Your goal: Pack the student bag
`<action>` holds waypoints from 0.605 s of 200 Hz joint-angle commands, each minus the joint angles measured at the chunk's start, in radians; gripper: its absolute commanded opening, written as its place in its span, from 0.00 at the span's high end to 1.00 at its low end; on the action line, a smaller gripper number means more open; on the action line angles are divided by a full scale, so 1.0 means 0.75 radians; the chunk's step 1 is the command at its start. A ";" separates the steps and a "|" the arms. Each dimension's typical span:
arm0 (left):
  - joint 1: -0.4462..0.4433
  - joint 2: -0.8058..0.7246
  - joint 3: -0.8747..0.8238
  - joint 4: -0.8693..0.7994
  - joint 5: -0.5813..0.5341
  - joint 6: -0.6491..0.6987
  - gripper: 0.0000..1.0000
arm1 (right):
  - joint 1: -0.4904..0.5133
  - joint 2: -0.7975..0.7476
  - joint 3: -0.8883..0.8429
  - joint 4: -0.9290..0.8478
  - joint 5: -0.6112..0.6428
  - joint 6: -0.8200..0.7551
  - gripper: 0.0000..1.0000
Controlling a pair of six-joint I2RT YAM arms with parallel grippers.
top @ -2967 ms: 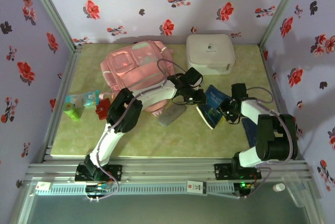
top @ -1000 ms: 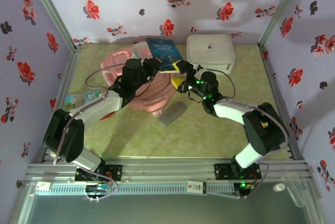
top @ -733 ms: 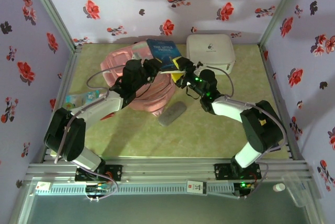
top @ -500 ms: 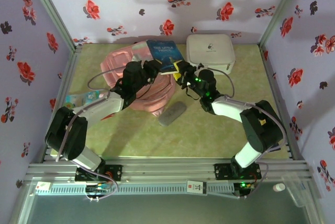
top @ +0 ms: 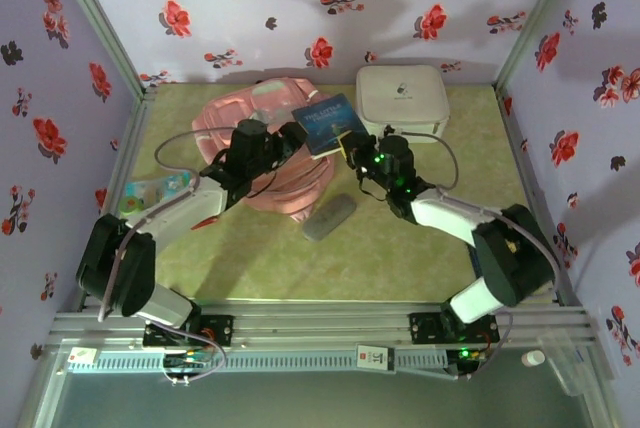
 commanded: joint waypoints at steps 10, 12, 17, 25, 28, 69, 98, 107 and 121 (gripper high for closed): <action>0.010 -0.019 0.129 -0.478 -0.041 0.526 0.11 | -0.009 -0.240 -0.005 -0.243 0.134 -0.408 0.96; 0.009 -0.016 0.136 -0.497 -0.045 0.554 0.10 | -0.010 -0.251 -0.005 -0.259 0.140 -0.423 0.96; 0.010 -0.005 0.157 -0.538 -0.051 0.623 0.09 | -0.012 -0.278 -0.011 -0.295 0.155 -0.457 0.96; 0.008 0.016 0.194 -0.605 -0.068 0.736 0.08 | -0.017 -0.311 -0.024 -0.341 0.172 -0.504 0.96; 0.005 0.024 0.206 -0.627 -0.079 0.772 0.07 | -0.019 -0.321 -0.030 -0.354 0.177 -0.516 0.95; -0.005 0.136 0.326 -0.786 -0.201 1.177 0.00 | -0.069 -0.457 -0.104 -0.473 0.219 -0.592 0.95; -0.010 0.250 0.415 -0.878 -0.243 1.345 0.01 | -0.111 -0.519 -0.145 -0.517 0.235 -0.598 0.95; -0.019 0.296 0.455 -0.922 -0.243 1.399 0.02 | -0.121 -0.533 -0.153 -0.523 0.236 -0.602 0.95; -0.029 0.364 0.510 -0.967 -0.251 1.446 0.07 | -0.135 -0.544 -0.162 -0.530 0.233 -0.603 0.94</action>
